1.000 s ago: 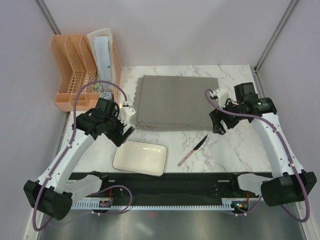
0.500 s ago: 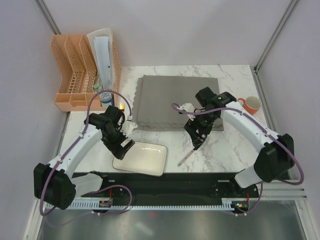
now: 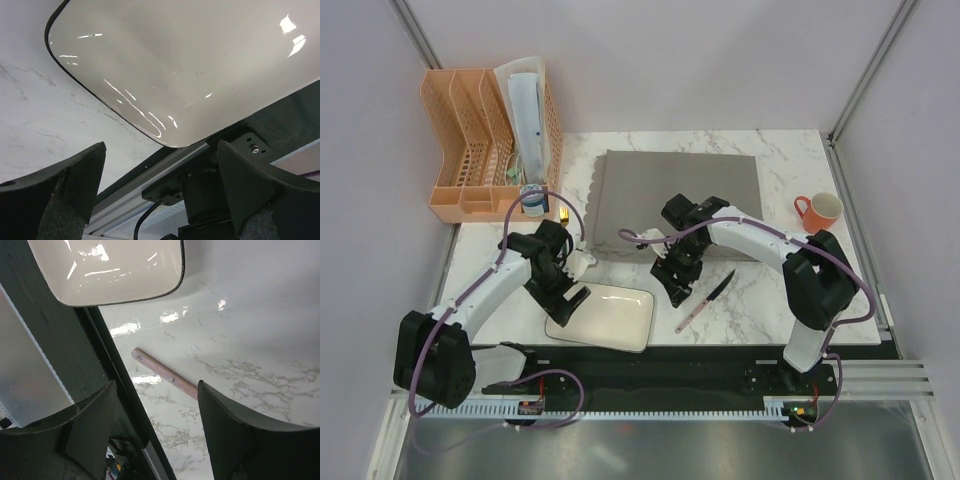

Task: Set the dinner table for one person
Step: Pick up the plate from the corner of the board.

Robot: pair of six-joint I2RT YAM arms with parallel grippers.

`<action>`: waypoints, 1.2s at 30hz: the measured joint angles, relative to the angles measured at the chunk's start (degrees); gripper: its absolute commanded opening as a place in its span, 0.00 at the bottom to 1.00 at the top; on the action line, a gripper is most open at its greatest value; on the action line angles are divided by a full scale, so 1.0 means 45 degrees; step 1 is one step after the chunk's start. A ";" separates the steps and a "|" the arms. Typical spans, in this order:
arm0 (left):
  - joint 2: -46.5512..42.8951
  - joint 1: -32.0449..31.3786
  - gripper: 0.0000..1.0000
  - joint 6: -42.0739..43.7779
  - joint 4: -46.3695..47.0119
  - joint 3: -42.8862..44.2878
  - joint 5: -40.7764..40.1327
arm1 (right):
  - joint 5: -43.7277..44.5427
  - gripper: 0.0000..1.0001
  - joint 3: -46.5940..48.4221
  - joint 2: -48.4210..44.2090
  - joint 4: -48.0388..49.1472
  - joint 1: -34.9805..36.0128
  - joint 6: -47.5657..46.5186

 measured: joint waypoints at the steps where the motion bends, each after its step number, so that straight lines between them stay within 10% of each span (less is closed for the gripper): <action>1: 0.0000 0.0029 1.00 0.0005 0.0121 -0.0102 0.0019 | -0.0175 0.73 0.0000 0.0117 0.0083 0.0034 -0.0034; 24: 0.2336 0.0631 1.00 -0.0092 0.2905 -0.0306 0.0151 | -0.5134 0.72 0.0515 0.3759 0.1214 0.0175 -0.0442; 36: 0.2336 0.0753 0.79 -0.0287 0.3118 -0.0321 0.0000 | -0.5479 0.71 0.1462 0.4779 0.0782 0.0515 -0.0034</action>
